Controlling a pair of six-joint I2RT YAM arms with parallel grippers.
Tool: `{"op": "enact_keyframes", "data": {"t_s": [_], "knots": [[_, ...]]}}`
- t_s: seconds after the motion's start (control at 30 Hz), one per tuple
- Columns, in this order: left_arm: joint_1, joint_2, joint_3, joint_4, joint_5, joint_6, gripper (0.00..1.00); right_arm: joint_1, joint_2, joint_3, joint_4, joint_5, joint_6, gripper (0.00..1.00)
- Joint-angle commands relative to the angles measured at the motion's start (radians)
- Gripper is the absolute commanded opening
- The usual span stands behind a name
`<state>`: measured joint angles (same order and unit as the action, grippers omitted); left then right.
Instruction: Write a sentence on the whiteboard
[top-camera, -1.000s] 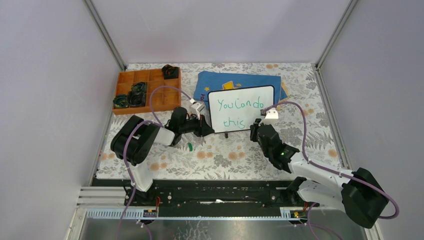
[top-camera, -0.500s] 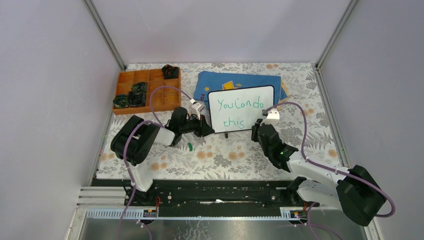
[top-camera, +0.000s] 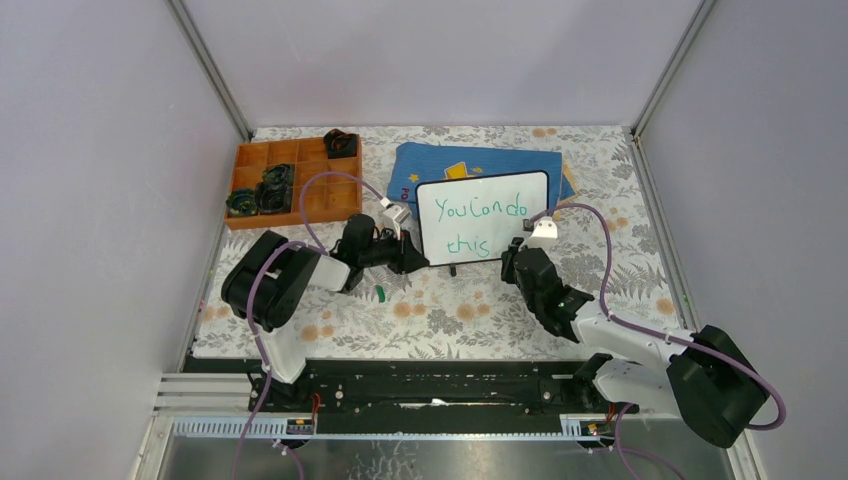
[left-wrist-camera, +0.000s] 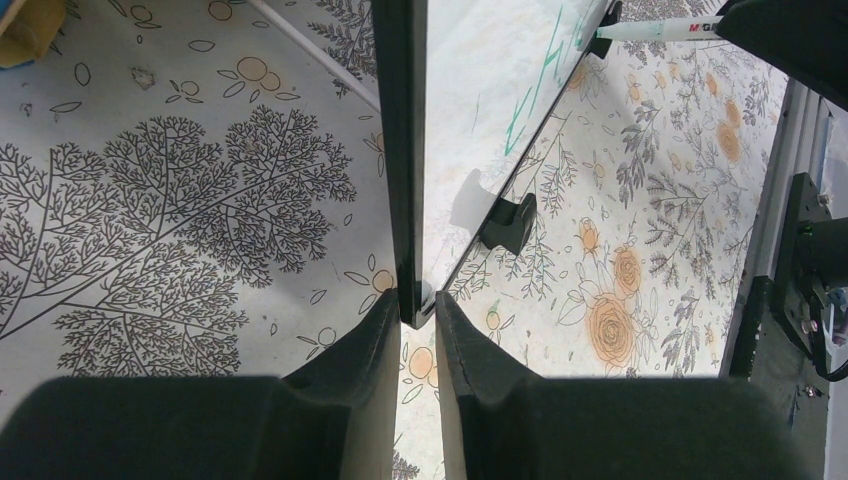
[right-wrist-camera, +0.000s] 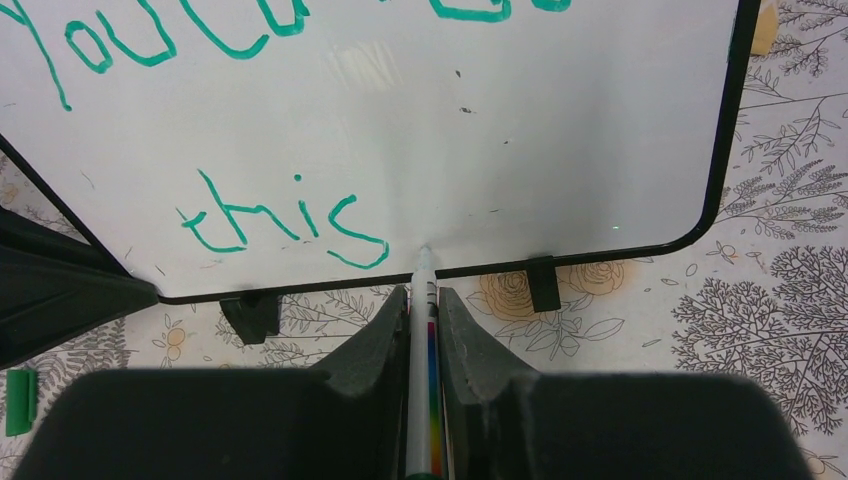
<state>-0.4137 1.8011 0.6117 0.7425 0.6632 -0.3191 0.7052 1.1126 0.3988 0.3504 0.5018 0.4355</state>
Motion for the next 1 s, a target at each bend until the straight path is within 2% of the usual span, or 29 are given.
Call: {"op": "enact_keyframes", "data": {"t_s": [0.0,0.8,0.97], "knots": [[-0.008,-0.007,0.024,0.008,-0.019,0.021,0.25,-0.014,0.011,0.013,0.056,-0.014,0.020,0.00],[-0.014,-0.017,0.025,-0.002,-0.022,0.029,0.25,-0.030,0.035,0.016,0.056,-0.009,0.031,0.00],[-0.013,-0.022,0.023,-0.010,-0.027,0.035,0.25,-0.030,-0.002,0.028,0.001,-0.044,0.029,0.00]]}}
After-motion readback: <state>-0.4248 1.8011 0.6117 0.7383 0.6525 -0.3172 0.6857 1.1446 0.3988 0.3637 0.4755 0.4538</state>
